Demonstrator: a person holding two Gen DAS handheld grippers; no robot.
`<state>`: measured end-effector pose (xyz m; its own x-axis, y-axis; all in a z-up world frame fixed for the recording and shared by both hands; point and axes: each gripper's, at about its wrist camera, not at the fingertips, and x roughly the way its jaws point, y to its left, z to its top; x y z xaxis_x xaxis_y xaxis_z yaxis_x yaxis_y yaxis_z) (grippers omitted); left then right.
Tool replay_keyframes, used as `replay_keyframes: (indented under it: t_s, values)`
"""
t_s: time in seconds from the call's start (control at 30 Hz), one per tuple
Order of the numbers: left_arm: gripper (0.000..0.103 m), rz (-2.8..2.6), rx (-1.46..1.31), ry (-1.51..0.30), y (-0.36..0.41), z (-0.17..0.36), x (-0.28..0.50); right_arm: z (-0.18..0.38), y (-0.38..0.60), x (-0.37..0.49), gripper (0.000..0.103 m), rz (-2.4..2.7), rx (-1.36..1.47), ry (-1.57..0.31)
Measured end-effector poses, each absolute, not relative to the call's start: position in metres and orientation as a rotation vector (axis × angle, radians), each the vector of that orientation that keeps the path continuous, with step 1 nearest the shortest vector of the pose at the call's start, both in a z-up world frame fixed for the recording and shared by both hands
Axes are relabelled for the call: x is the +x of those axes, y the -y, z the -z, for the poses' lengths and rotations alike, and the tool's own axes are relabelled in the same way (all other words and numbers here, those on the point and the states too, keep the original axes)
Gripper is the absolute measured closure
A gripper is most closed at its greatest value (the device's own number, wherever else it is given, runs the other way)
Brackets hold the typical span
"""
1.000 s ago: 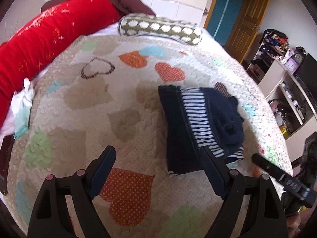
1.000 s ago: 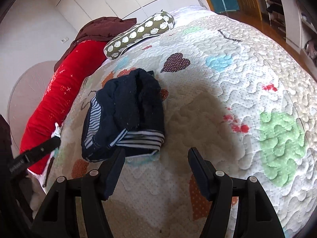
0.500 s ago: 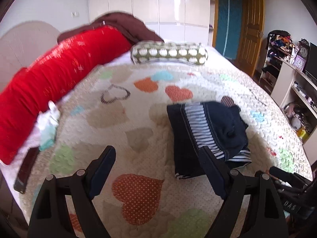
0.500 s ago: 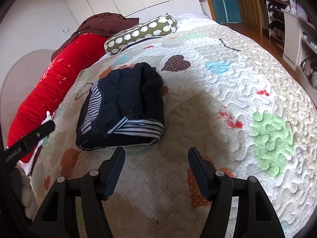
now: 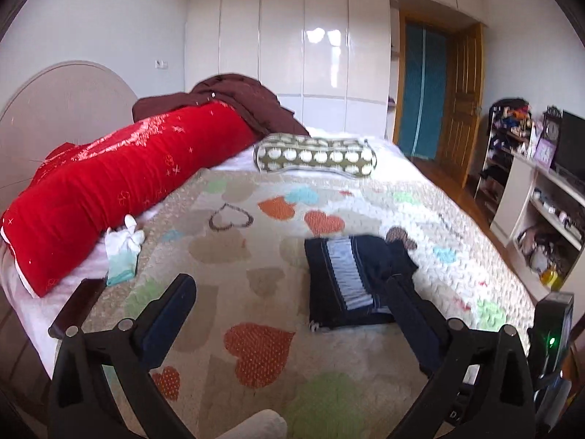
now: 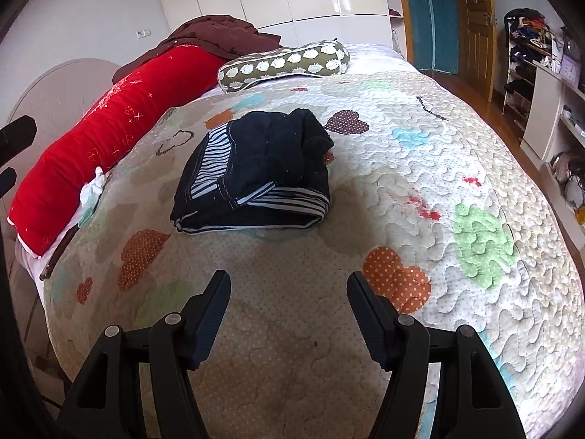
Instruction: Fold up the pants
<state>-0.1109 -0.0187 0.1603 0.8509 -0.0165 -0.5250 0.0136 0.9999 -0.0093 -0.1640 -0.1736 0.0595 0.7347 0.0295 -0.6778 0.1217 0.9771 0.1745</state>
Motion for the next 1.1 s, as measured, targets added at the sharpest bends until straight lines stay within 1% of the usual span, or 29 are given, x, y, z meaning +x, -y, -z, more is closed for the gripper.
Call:
replay_keyframes:
  t_s: [0.17,0.33,0.67,1.1]
  values:
    - [0.000,0.031,-0.007,-0.644,0.016,-0.136,-0.110,-0.056,0.171,-0.165,0.032,0.093,0.172,-0.777]
    - [0.000,0.043,-0.011,-0.693,0.015,-0.122,-0.109,-0.051,0.173,-0.164,0.032,0.120,0.180,-0.811]
    - [0.000,0.078,-0.018,-0.727,0.018,-0.112,-0.108,-0.047,0.164,-0.163,0.032,0.139,0.121,-0.823]
    - [0.000,0.087,0.001,-0.748,0.026,-0.105,-0.110,-0.045,0.167,-0.163,0.031,0.160,0.125,-0.828]
